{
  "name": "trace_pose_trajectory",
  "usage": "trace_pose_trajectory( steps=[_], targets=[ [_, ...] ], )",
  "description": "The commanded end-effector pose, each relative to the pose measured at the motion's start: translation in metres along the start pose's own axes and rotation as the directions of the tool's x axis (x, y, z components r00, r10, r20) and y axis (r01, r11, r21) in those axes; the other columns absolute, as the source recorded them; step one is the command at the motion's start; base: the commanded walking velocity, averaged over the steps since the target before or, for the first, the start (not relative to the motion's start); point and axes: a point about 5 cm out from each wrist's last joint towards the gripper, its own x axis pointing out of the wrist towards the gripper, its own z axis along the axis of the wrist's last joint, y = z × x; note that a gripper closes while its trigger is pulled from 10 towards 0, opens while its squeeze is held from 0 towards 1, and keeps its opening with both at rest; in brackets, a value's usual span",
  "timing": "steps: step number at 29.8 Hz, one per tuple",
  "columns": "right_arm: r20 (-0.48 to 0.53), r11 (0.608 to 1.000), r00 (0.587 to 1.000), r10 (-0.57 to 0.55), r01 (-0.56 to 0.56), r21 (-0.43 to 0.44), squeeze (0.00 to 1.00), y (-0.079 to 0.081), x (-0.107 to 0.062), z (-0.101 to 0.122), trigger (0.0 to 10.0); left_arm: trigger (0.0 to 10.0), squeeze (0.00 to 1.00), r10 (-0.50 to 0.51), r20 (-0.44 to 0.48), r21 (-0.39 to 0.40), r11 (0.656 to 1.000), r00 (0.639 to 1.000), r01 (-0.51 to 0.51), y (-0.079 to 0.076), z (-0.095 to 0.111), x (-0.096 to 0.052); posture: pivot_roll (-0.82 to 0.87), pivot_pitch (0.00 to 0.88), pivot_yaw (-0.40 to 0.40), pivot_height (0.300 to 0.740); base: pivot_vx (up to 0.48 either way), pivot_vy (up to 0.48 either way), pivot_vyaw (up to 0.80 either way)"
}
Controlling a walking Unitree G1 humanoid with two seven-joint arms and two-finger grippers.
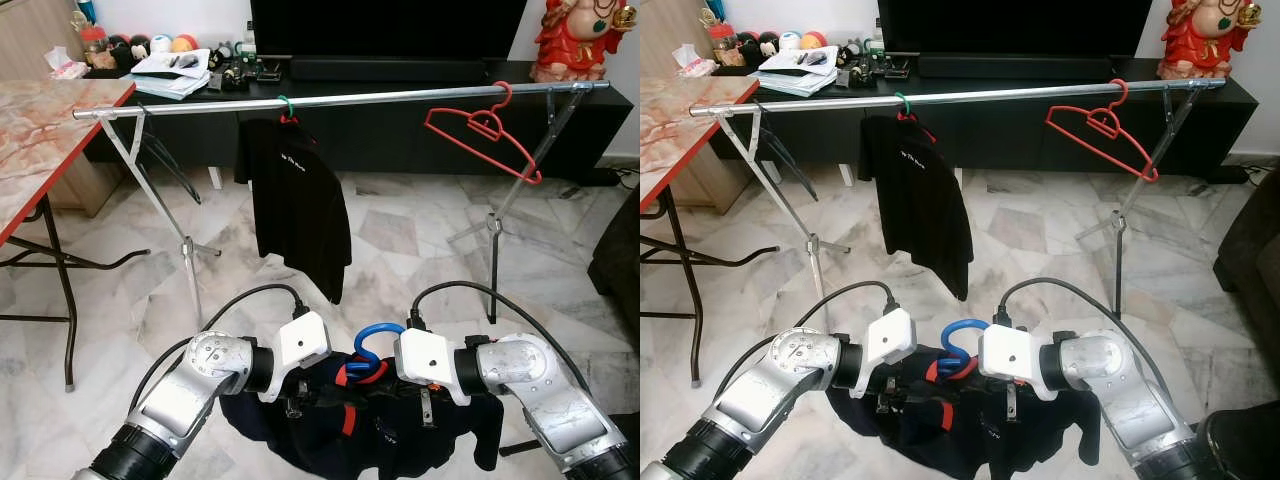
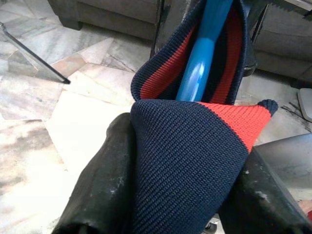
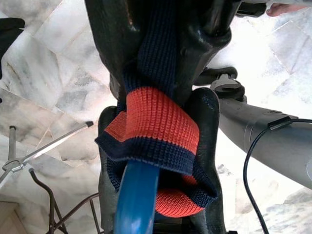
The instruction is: Hang hanger
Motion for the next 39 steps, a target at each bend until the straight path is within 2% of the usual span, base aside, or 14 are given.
trace_pose_trajectory(
  steps=[1, 28, 29, 30, 31, 32, 34, 39],
  targets=[
    [0.054, 0.999, 0.998, -0.010, 0.012, -0.036, 0.00, -0.0015, -0.0020, 0.0133, 0.0, 0.0, 0.00, -0.040, -0.018, 0.012, 0.999, 0.999, 0.040, -0.0037, -0.0017, 0.0034, -0.06, 0.119, 0.028, 0.740, 0.000, 0.000, 0.00],
    [0.047, 0.999, 0.999, -0.009, 0.011, -0.039, 0.00, -0.0008, -0.0004, 0.0130, 0.0, 0.0, 0.00, -0.062, -0.010, 0.010, 0.998, 0.998, 0.062, -0.0064, -0.0014, 0.0055, -0.06, 0.106, 0.027, 0.740, 0.000, 0.000, 0.00],
    [0.042, 0.999, 0.999, -0.010, 0.012, -0.040, 0.00, -0.0009, -0.0002, 0.0122, 3.6, 0.0, 0.00, -0.062, -0.010, 0.011, 0.998, 0.998, 0.063, -0.0064, -0.0013, 0.0056, -0.06, 0.106, 0.028, 0.740, 0.000, 0.000, 0.00],
    [0.035, 0.999, 0.999, -0.006, 0.008, -0.039, 0.00, -0.0003, 0.0001, 0.0105, 10.0, 0.0, 0.00, -0.063, -0.009, 0.010, 0.998, 0.998, 0.063, -0.0064, -0.0011, 0.0058, -0.06, 0.107, 0.027, 0.740, 0.000, 0.000, 0.00],
    [0.034, 0.999, 0.999, -0.005, 0.006, -0.037, 0.00, -0.0001, 0.0002, 0.0102, 10.0, 0.0, 0.00, -0.062, -0.009, 0.010, 0.998, 0.998, 0.063, -0.0065, -0.0011, 0.0059, -0.06, 0.108, 0.027, 0.740, 0.000, 0.000, 0.00],
    [0.034, 0.999, 0.999, -0.005, 0.006, -0.037, 0.50, 0.0000, 0.0003, 0.0101, 10.0, 0.0, 0.00, -0.062, -0.009, 0.010, 0.998, 0.998, 0.062, -0.0065, -0.0011, 0.0059, -0.06, 0.108, 0.026, 0.740, 0.000, 0.000, 0.00],
    [0.041, 0.999, 0.999, -0.001, 0.003, -0.032, 1.00, 0.0004, 0.0005, 0.0108, 10.0, 0.0, 0.00, -0.061, -0.008, 0.009, 0.998, 0.998, 0.061, -0.0065, -0.0010, 0.0059, -0.06, 0.109, 0.027, 0.740, 0.000, 0.000, 0.00],
    [0.036, 0.999, 0.999, -0.002, 0.003, -0.034, 1.00, 0.0001, -0.0002, 0.0105, 10.0, 0.0, 0.00, -0.061, -0.007, 0.010, 0.998, 0.998, 0.061, -0.0066, -0.0009, 0.0059, -0.06, 0.112, 0.025, 0.740, 0.000, 0.000, 0.00]
  ],
)
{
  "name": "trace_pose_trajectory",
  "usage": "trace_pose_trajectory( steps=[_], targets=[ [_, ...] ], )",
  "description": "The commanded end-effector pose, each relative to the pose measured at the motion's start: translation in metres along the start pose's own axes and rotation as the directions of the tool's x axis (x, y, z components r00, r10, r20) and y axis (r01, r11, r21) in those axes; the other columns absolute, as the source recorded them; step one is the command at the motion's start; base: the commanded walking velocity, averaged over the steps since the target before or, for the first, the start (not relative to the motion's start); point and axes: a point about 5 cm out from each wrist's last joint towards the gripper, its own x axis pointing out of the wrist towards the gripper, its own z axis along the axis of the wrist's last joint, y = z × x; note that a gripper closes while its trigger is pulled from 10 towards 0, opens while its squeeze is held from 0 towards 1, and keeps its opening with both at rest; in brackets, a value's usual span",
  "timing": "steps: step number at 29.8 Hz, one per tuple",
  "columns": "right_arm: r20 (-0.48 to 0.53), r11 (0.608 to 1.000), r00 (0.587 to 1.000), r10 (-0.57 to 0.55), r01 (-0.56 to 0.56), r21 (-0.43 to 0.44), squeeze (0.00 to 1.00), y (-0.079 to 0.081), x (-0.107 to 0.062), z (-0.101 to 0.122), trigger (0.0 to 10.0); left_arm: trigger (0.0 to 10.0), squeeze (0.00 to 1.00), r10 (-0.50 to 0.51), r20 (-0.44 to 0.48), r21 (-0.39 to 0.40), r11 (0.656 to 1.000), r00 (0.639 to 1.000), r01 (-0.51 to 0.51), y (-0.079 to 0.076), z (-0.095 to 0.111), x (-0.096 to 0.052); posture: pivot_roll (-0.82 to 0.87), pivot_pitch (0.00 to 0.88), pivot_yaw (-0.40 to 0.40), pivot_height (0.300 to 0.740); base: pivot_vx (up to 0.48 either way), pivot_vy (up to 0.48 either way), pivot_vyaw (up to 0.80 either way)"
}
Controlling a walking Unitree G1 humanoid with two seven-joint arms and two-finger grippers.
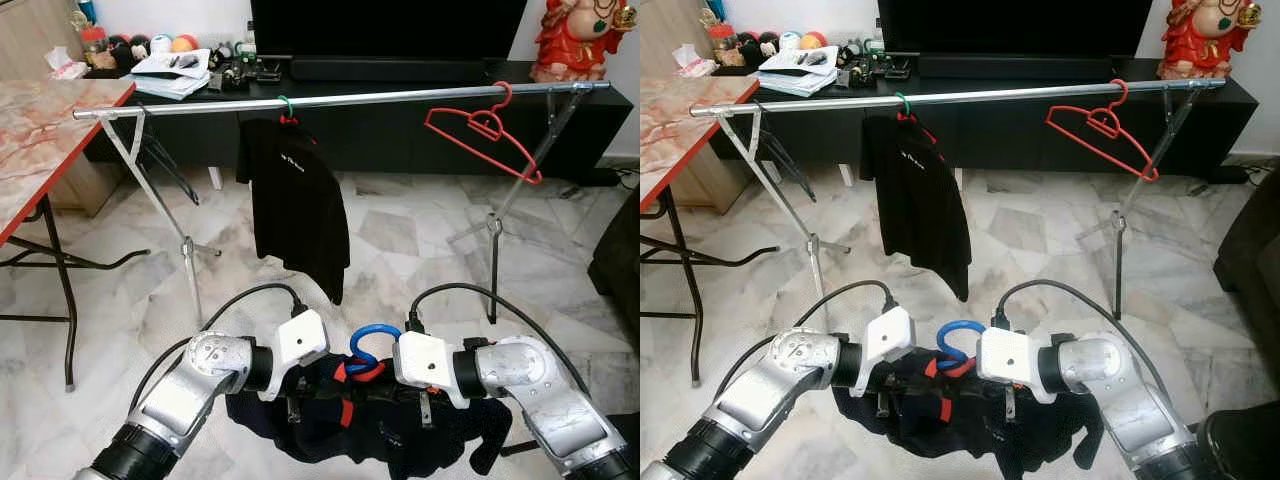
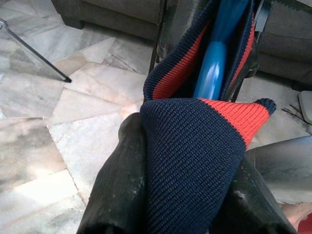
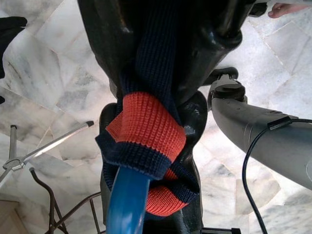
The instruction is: Hang hanger
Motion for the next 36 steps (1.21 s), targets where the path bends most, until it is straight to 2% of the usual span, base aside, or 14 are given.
trace_pose_trajectory(
  steps=[1, 5, 10, 13, 18, 23, 26, 29, 30, 31, 32, 36],
  targets=[
    [0.031, 0.999, 1.000, 0.000, 0.001, -0.034, 1.00, -0.002, -0.002, 0.009, 10.0, 0.0, 0.00, -0.068, -0.009, 0.022, 0.997, 0.998, 0.068, -0.008, 0.000, 0.005, -0.06, 0.112, 0.025, 0.740, 0.000, 0.000, 0.00],
    [0.012, 0.997, 0.998, 0.068, -0.068, -0.030, 1.00, 0.005, -0.004, 0.006, 10.0, 0.0, 0.00, -0.068, -0.010, 0.022, 0.997, 0.998, 0.068, -0.008, 0.000, 0.005, -0.06, 0.114, 0.023, 0.740, 0.000, 0.000, 0.00],
    [0.005, 0.995, 0.996, 0.093, -0.092, -0.032, 1.00, 0.007, -0.005, 0.005, 10.0, 0.0, 0.00, -0.068, -0.010, 0.023, 0.997, 0.998, 0.068, -0.008, 0.000, 0.005, -0.06, 0.115, 0.022, 0.740, 0.000, 0.000, 0.00],
    [-0.027, 0.990, 0.990, 0.136, -0.137, -0.043, 1.00, 0.011, -0.007, 0.002, 10.0, 0.0, 0.00, -0.068, -0.011, 0.023, 0.997, 0.998, 0.069, -0.008, 0.000, 0.005, -0.07, 0.116, 0.021, 0.740, 0.000, 0.000, 0.00],
    [-0.095, 0.989, 0.987, 0.131, -0.137, -0.054, 1.00, 0.008, -0.012, -0.005, 10.0, 0.0, 0.00, -0.068, -0.011, 0.023, 0.997, 0.998, 0.068, -0.007, -0.001, 0.005, -0.07, 0.116, 0.019, 0.740, 0.000, 0.000, 0.00],
    [-0.113, 0.994, 0.991, 0.067, -0.076, -0.078, 1.00, 0.000, -0.013, -0.006, 10.0, 0.0, 0.00, -0.066, -0.010, 0.022, 0.998, 0.998, 0.067, -0.008, -0.001, 0.005, -0.07, 0.117, 0.020, 0.740, 0.000, 0.000, 0.00],
    [-0.153, 0.994, 0.987, -0.040, 0.023, -0.110, 1.00, -0.012, -0.013, -0.009, 10.0, 0.0, 0.00, -0.068, -0.010, 0.021, 0.997, 0.998, 0.069, -0.008, -0.001, 0.005, -0.07, 0.118, 0.021, 0.740, 0.000, 0.000, 0.00],
    [-0.142, 0.989, 0.985, -0.098, 0.081, -0.119, 1.00, -0.018, -0.013, -0.008, 10.0, 0.0, 0.00, -0.070, -0.010, 0.021, 0.997, 0.998, 0.070, -0.008, -0.001, 0.005, -0.07, 0.119, 0.021, 0.740, 0.000, 0.000, 0.00],
    [-0.130, 0.979, 0.977, -0.171, 0.154, -0.130, 0.98, -0.026, -0.013, -0.007, 10.0, 0.0, 0.00, -0.070, -0.010, 0.021, 0.997, 0.997, 0.070, -0.008, -0.001, 0.005, -0.07, 0.119, 0.021, 0.740, 0.000, 0.000, 0.00],
    [-0.120, 0.975, 0.973, -0.195, 0.179, -0.131, 0.29, -0.028, -0.013, -0.006, 10.0, 0.0, 0.00, -0.070, -0.010, 0.020, 0.997, 0.998, 0.070, -0.008, -0.001, 0.005, -0.07, 0.119, 0.021, 0.740, 0.000, 0.000, 0.00],
    [-0.097, 0.971, 0.972, -0.215, 0.202, -0.125, 0.00, -0.031, -0.014, -0.003, 10.0, 0.0, 0.00, -0.070, -0.010, 0.020, 0.997, 0.998, 0.070, -0.008, -0.001, 0.005, -0.07, 0.119, 0.022, 0.740, 0.000, 0.000, 0.00],
    [-0.041, 0.975, 0.979, -0.201, 0.197, -0.100, 0.00, -0.029, -0.013, 0.003, 10.0, 0.0, 0.00, -0.065, -0.012, 0.016, 0.998, 0.998, 0.065, -0.007, -0.002, 0.004, -0.07, 0.119, 0.023, 0.740, 0.000, 0.000, 0.00]
  ],
)
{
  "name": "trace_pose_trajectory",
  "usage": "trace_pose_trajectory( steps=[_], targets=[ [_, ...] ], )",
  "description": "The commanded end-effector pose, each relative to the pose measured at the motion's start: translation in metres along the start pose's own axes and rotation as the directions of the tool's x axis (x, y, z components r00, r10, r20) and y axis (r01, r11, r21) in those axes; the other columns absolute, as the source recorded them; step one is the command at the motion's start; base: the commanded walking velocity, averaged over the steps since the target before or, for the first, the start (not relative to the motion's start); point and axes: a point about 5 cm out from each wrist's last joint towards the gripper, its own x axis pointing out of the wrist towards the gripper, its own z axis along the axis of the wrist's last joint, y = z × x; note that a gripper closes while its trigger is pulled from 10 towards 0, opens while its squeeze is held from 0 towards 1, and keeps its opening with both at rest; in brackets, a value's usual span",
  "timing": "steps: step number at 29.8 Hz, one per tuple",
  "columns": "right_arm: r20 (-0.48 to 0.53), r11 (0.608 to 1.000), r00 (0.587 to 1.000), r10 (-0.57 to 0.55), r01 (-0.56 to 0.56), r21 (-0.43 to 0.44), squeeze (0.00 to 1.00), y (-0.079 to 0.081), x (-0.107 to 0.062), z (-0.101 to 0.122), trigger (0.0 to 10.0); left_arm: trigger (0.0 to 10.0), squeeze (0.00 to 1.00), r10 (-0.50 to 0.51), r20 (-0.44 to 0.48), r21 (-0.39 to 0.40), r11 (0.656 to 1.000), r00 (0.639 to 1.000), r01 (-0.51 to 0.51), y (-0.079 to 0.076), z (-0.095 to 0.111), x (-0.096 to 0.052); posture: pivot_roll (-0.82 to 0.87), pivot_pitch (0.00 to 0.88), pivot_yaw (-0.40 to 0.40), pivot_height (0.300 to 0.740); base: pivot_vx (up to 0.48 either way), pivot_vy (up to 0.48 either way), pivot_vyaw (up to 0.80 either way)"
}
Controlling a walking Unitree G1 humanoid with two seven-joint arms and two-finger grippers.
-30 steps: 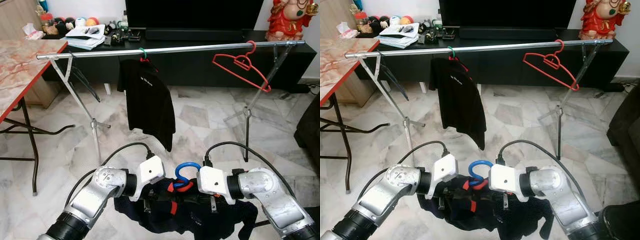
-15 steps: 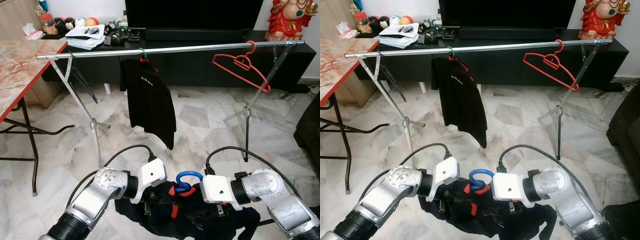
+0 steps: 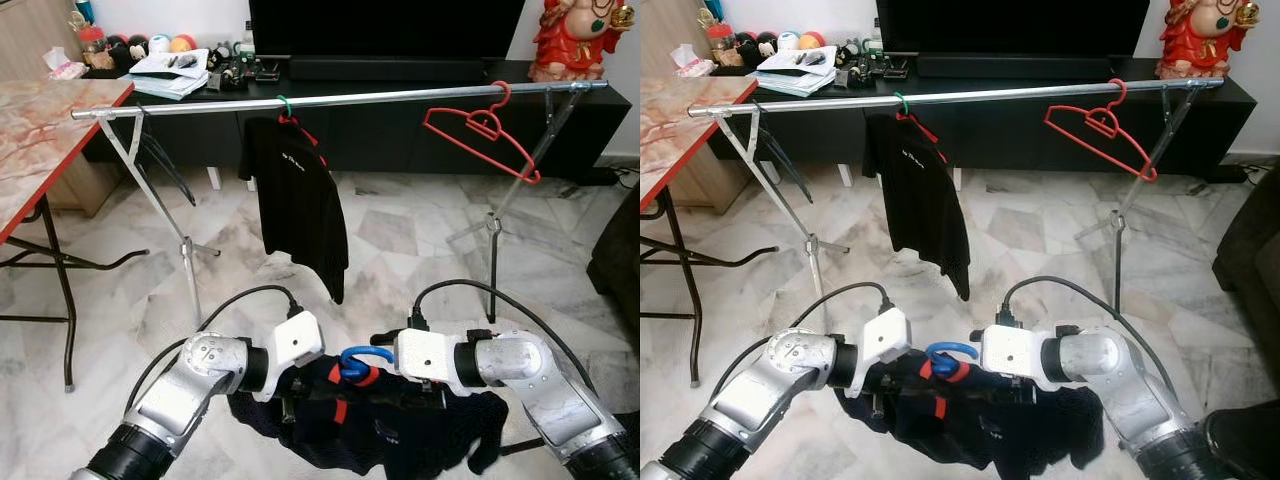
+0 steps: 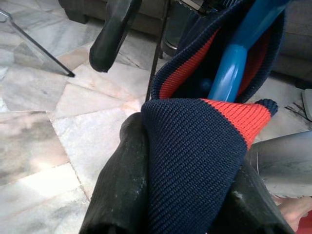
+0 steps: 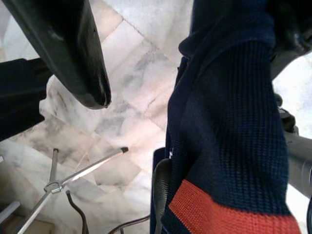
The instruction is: Hang hanger
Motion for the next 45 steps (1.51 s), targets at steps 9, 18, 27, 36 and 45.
trace_pose_trajectory(
  steps=[9, 18, 27, 36, 45],
  targets=[
    [0.065, 0.999, 0.997, 0.050, -0.051, 0.010, 0.00, 0.001, -0.010, 0.009, 10.0, 0.0, 0.00, 0.078, -0.122, 0.023, 0.997, 0.989, -0.076, 0.006, -0.025, -0.010, -0.07, 0.118, 0.021, 0.740, 0.000, 0.000, 0.00],
    [-0.023, 0.994, 0.995, 0.102, -0.101, 0.028, 0.00, 0.007, -0.015, -0.006, 10.0, 0.0, 0.00, 0.248, -0.177, 0.034, 0.969, 0.952, -0.246, 0.016, -0.046, -0.023, -0.07, 0.114, 0.015, 0.740, 0.000, 0.000, 0.00],
    [-0.005, 0.998, 1.000, -0.003, 0.003, 0.058, 0.00, 0.000, -0.013, -0.008, 10.0, 0.0, 0.00, 0.368, -0.205, 0.024, 0.928, 0.907, -0.371, 0.013, -0.066, -0.026, -0.07, 0.109, 0.011, 0.740, 0.000, 0.000, 0.00],
    [-0.188, 0.746, 0.887, -0.422, 0.458, 0.483, 0.00, 0.015, 0.026, -0.075, 10.0, 10.0, 0.00, 0.788, -0.255, -0.027, 0.574, 0.561, -0.818, 0.031, -0.091, -0.053, -0.07, 0.095, -0.001, 0.740, 0.000, 0.000, 0.00],
    [-0.553, 0.252, 0.730, -0.401, 0.669, 0.700, 0.00, 0.098, 0.048, -0.134, 10.0, 10.0, 0.00, 0.862, -0.228, -0.136, 0.433, 0.453, -0.891, 0.015, -0.102, -0.070, -0.05, 0.065, 0.004, 0.740, 0.000, 0.000, 0.00]
  ],
)
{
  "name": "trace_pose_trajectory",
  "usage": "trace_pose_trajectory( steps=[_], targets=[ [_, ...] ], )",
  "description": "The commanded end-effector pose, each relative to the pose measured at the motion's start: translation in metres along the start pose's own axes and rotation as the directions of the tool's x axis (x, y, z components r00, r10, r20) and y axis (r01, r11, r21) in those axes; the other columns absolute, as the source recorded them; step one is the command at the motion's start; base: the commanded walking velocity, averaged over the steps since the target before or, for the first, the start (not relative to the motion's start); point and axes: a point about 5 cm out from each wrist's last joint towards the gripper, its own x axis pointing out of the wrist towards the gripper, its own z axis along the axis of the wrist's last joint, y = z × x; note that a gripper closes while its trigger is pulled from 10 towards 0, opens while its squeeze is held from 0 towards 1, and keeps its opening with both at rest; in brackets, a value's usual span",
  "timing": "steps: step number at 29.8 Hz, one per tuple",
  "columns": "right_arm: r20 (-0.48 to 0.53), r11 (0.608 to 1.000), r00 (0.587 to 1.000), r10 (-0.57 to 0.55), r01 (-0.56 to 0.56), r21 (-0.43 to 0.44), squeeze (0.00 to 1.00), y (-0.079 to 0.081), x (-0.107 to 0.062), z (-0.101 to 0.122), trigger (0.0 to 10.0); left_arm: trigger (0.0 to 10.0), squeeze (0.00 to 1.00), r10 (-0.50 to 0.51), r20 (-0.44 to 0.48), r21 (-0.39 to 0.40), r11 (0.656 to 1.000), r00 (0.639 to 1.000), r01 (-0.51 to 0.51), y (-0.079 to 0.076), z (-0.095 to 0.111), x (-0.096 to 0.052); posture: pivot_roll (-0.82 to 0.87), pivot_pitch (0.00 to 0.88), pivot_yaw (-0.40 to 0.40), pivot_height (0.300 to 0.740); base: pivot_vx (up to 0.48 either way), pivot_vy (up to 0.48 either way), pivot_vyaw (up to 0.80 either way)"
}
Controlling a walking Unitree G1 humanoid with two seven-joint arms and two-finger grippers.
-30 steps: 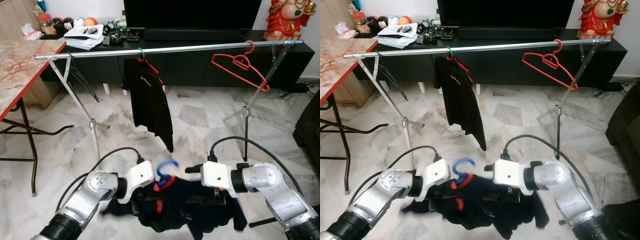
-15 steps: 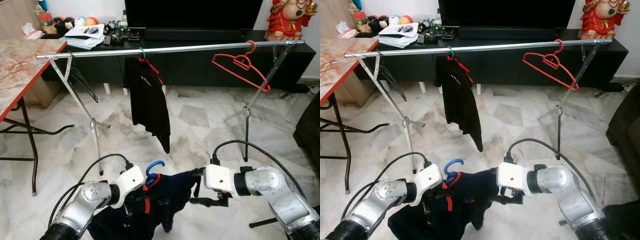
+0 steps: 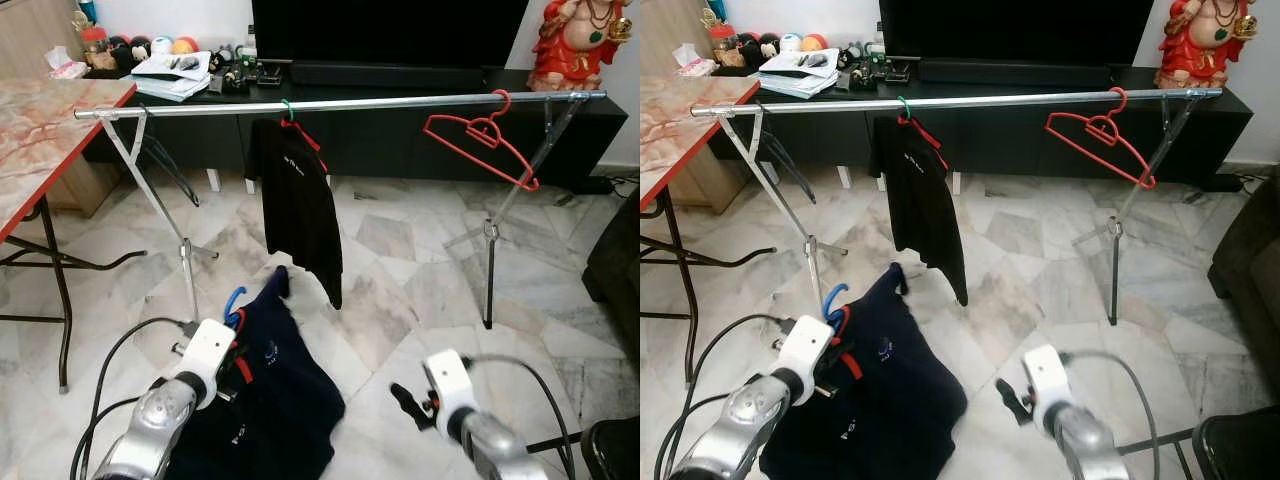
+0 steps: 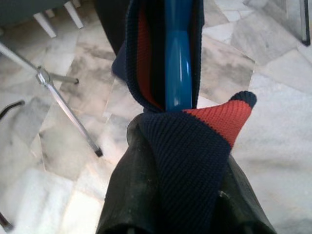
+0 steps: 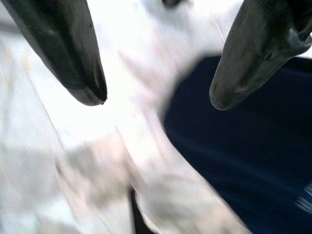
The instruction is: Hang hanger
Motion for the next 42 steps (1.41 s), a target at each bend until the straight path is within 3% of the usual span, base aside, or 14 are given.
trace_pose_trajectory(
  steps=[1, 3, 7, 16, 22, 25, 27, 30, 37, 42],
  targets=[
    [-0.080, 0.993, 0.994, -0.071, 0.078, 0.091, 0.00, -0.002, -0.004, -0.027, 10.0, 10.0, 0.00, 0.026, 0.020, -0.023, 0.999, 0.999, -0.025, 0.003, -0.001, -0.007, -0.05, 0.056, 0.003, 0.740, 0.000, 0.000, 0.00],
    [-0.151, 0.963, 0.979, -0.134, 0.165, 0.213, 0.00, -0.002, -0.010, -0.051, 10.0, 10.0, 0.00, 0.054, 0.022, -0.029, 0.998, 0.998, -0.053, 0.004, -0.008, -0.016, -0.04, 0.043, 0.002, 0.740, 0.000, 0.000, 0.00],
    [-0.213, 0.923, 0.957, -0.198, 0.255, 0.288, 0.00, -0.005, -0.019, -0.075, 10.0, 10.0, 0.00, 0.142, 0.053, -0.167, 0.977, 0.988, -0.131, 0.011, -0.009, -0.029, -0.03, 0.006, 0.006, 0.740, 0.000, 0.000, 0.00],
    [-0.280, 0.932, 0.948, -0.150, 0.230, 0.281, 0.00, 0.014, -0.030, -0.107, 10.0, 10.0, 0.00, 0.198, 0.081, -0.144, 0.972, 0.977, -0.185, 0.011, -0.011, -0.043, -0.03, 0.000, -0.005, 0.740, 0.000, 0.000, 0.00],
    [-0.320, 0.928, 0.930, -0.181, 0.269, 0.257, 0.00, 0.012, -0.039, -0.123, 10.0, 10.0, 0.00, 0.230, 0.073, -0.137, 0.966, 0.970, -0.219, 0.012, -0.013, -0.057, -0.01, 0.000, -0.005, 0.740, 0.000, 0.000, 0.00],
    [-0.312, 0.921, 0.929, -0.200, 0.287, 0.264, 0.00, 0.007, -0.043, -0.126, 10.0, 10.0, 0.00, 0.225, 0.067, -0.160, 0.964, 0.972, -0.213, 0.009, -0.015, -0.062, -0.04, 0.000, 0.013, 0.740, 0.000, 0.000, 0.00],
    [-0.309, 0.894, 0.921, -0.238, 0.332, 0.302, 0.00, -0.002, -0.048, -0.129, 10.0, 10.0, 0.00, 0.202, 0.044, -0.150, 0.970, 0.978, -0.194, 0.005, -0.022, -0.065, -0.07, 0.000, 0.030, 0.740, 0.000, 0.000, 0.00],
    [-0.313, 0.903, 0.923, -0.223, 0.316, 0.290, 0.00, -0.002, -0.051, -0.133, 10.0, 10.0, 0.00, 0.191, 0.028, -0.148, 0.972, 0.981, -0.185, 0.002, -0.025, -0.067, -0.07, 0.000, 0.032, 0.740, 0.000, 0.000, 0.00],
    [-0.331, 0.894, 0.917, -0.220, 0.325, 0.307, 0.00, 0.003, -0.047, -0.131, 10.0, 10.0, 0.00, 0.225, 0.047, -0.156, 0.964, 0.973, -0.216, 0.015, -0.019, -0.065, -0.02, 0.000, 0.019, 0.740, 0.074, 0.000, 0.00],
    [-0.325, 0.911, 0.925, -0.196, 0.294, 0.289, 0.00, 0.005, -0.041, -0.124, 10.0, 10.0, 0.00, 0.229, 0.060, -0.157, 0.963, 0.972, -0.217, 0.020, -0.014, -0.063, -0.02, 0.000, 0.032, 0.740, 0.326, 0.000, 0.00]
  ],
)
